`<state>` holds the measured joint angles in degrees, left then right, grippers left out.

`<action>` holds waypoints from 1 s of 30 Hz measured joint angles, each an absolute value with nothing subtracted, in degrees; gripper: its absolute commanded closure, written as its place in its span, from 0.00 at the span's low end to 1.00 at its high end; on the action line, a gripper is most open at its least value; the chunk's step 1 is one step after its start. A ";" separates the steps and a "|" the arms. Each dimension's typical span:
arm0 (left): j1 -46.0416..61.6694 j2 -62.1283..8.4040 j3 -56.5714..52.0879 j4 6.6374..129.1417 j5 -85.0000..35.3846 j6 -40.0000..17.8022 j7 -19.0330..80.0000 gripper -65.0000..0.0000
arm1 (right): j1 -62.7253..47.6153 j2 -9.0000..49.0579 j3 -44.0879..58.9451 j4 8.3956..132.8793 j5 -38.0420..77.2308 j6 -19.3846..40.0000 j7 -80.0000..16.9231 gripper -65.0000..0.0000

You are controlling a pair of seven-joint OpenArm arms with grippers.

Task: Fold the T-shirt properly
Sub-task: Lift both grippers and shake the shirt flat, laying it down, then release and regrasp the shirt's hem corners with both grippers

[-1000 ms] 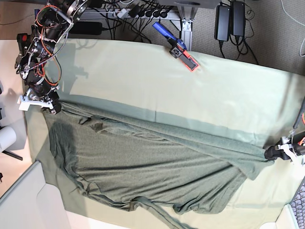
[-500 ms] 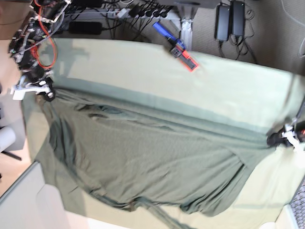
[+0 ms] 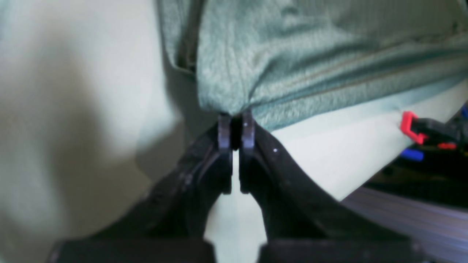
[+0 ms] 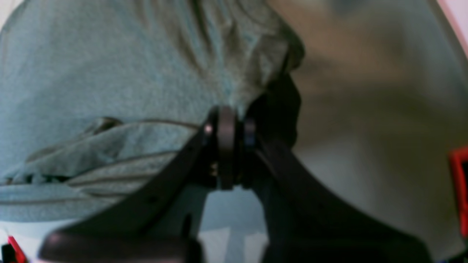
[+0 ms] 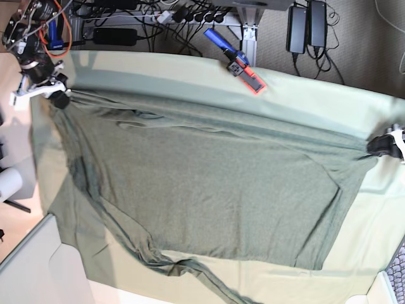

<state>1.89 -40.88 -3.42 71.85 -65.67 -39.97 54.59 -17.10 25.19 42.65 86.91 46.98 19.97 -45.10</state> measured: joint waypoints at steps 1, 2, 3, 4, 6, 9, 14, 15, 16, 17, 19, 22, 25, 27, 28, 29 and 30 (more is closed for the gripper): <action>2.96 -40.99 -3.42 73.03 -65.65 -40.01 54.59 1.00 | -17.85 25.21 43.16 86.96 47.16 19.97 -45.10 1.00; 3.92 -40.97 -3.42 74.00 -65.65 -39.99 54.52 1.00 | -18.50 25.21 43.64 87.02 47.33 20.14 -45.08 1.00; 4.78 -40.95 -3.42 74.89 -65.65 -40.01 54.63 1.00 | -19.31 25.23 44.21 87.02 47.75 20.16 -45.06 1.00; 5.63 -40.95 -3.42 75.75 -65.63 -39.99 54.63 1.00 | -20.05 25.23 44.66 87.02 48.25 20.32 -45.06 1.00; 7.09 -40.99 -3.42 77.12 -65.63 -39.99 54.43 1.00 | -21.47 25.23 45.41 87.02 48.62 20.43 -45.06 1.00; 9.08 -40.99 -3.42 78.70 -65.60 -39.94 54.41 1.00 | -23.70 25.23 45.91 87.02 48.66 20.60 -45.06 1.00; 12.25 -41.10 -3.44 80.27 -65.58 -39.92 54.13 1.00 | -25.74 25.23 46.02 87.02 48.84 20.62 -44.97 1.00; 12.73 -41.08 -3.44 80.42 -65.60 -39.94 54.17 1.00 | -25.74 25.23 46.02 87.02 48.84 20.62 -44.82 1.00; 12.91 -41.01 -3.44 80.49 -65.58 -39.94 54.19 1.00 | -25.71 25.26 46.02 87.02 48.84 20.62 -44.80 1.00; 13.02 -40.93 -3.44 80.53 -65.52 -39.94 54.17 1.00 | -25.71 25.26 46.02 87.02 48.84 20.62 -44.64 1.00; 12.95 -40.64 -3.44 80.60 -64.99 -39.92 54.17 1.00 | -25.71 25.23 46.02 87.02 47.94 20.62 -43.59 1.00; 12.97 -40.16 -3.44 80.62 -64.75 -39.94 53.98 1.00 | -25.71 25.19 46.02 87.02 47.09 20.62 -43.51 1.00; 12.84 -40.14 -3.44 80.64 -64.69 -39.94 53.95 1.00 | -25.67 25.19 46.02 87.02 46.57 20.62 -43.27 0.80; 12.84 -40.12 -3.44 80.64 -64.47 -39.92 53.98 0.76 | -25.54 25.21 46.17 87.02 45.15 20.64 -42.48 0.57; 12.86 -40.12 -3.44 80.62 -64.20 -39.94 53.82 0.63 | -25.56 25.23 46.28 87.02 44.88 20.64 -42.26 0.50; 12.88 -40.14 -3.44 80.64 -64.84 -39.94 53.32 0.54 | -25.56 25.23 46.30 87.02 44.60 20.62 -41.95 0.47; 12.86 -40.12 -3.44 80.64 -65.36 -39.94 53.12 0.50 | -25.56 25.23 46.30 87.02 44.16 20.64 -41.98 0.47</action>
